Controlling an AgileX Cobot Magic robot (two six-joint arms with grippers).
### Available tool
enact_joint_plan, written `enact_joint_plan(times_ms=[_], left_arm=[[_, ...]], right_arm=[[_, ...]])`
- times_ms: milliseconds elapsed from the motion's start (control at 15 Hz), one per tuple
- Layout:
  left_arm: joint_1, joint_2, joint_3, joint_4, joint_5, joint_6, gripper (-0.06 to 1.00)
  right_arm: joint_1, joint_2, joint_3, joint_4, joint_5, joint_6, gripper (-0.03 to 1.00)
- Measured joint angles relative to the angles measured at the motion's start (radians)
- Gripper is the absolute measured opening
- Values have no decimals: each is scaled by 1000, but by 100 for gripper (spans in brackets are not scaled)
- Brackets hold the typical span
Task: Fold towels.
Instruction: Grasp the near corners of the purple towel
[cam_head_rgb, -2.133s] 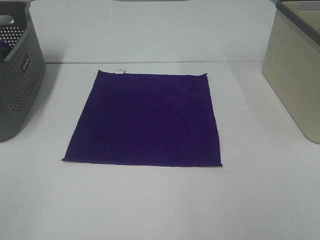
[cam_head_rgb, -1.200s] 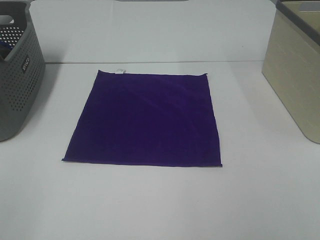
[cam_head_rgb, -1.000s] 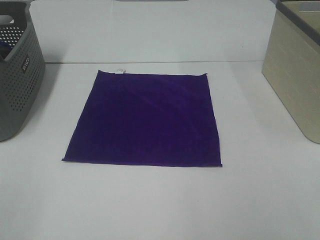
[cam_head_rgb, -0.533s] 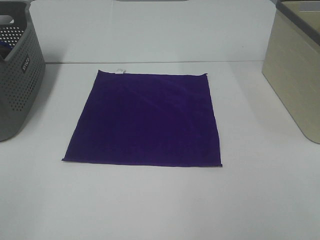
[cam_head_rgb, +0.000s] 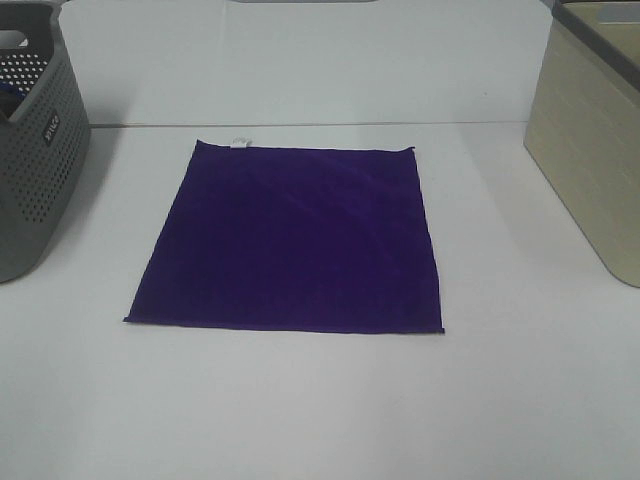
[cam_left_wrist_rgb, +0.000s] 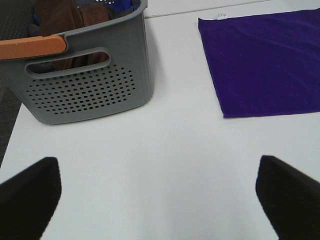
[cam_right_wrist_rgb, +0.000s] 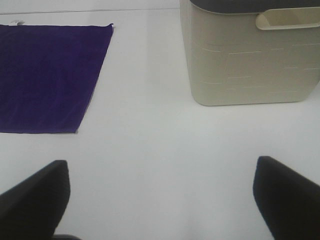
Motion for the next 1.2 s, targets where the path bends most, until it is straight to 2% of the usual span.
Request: enact_joint_plan(times_ms=[1200], left_arm=[[0, 0, 0, -1, 0, -1, 99]], right_arm=[[0, 0, 0, -1, 0, 2, 96]])
